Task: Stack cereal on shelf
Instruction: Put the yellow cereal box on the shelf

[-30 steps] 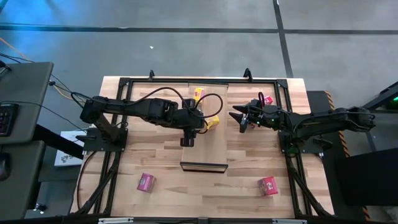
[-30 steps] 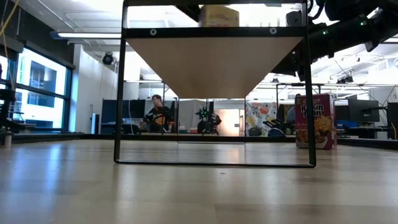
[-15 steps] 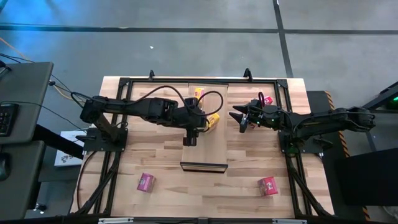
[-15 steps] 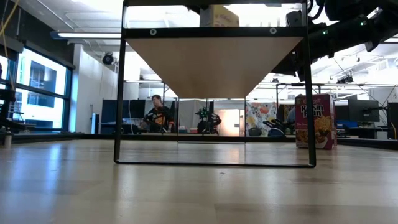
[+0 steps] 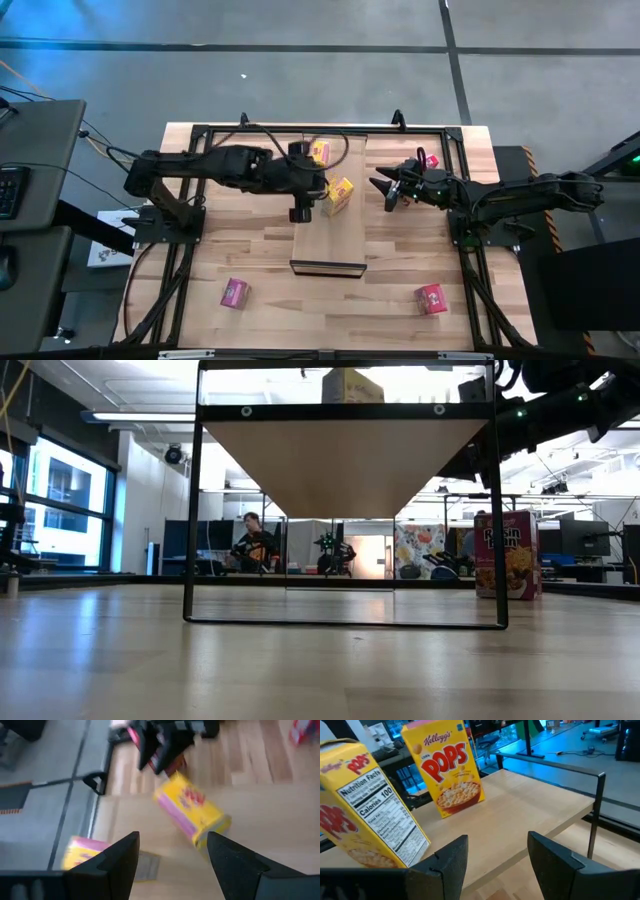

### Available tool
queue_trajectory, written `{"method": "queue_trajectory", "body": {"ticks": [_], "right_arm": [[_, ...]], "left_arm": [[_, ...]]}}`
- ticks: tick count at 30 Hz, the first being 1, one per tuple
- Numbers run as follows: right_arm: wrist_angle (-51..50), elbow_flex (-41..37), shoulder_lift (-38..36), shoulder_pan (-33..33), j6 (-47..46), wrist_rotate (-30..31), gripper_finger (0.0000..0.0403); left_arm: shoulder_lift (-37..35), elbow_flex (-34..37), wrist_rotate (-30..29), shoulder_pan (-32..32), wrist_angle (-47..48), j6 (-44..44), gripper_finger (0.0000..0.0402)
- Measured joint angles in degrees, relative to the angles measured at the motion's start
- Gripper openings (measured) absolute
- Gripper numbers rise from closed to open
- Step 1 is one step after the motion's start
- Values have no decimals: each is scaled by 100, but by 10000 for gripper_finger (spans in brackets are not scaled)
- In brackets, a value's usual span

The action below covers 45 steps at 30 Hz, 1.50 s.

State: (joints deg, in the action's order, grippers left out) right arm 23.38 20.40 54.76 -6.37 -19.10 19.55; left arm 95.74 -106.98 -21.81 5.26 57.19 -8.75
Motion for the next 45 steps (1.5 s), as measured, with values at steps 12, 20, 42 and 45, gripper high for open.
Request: {"method": "queue_trajectory", "body": {"ticks": [12, 20, 42, 45], "right_arm": [[618, 0, -2, 138, 444, -806, 196], [700, 381, -7, 851, 1173, -132, 107], [-2338, 4801, 3558, 3116, 4168, 1662, 0], [-2767, 5404, 4079, 3139, 4290, 2247, 0]], "left_arm": [[-1361, 966, -536, 200, -863, 1021, 159], [-3143, 4052, -598, 529, -3400, 961, 13], [-5253, 8261, -1363, 1061, -8721, 262, 0], [-5252, 8304, -1363, 1062, -8698, 257, 1]]}}
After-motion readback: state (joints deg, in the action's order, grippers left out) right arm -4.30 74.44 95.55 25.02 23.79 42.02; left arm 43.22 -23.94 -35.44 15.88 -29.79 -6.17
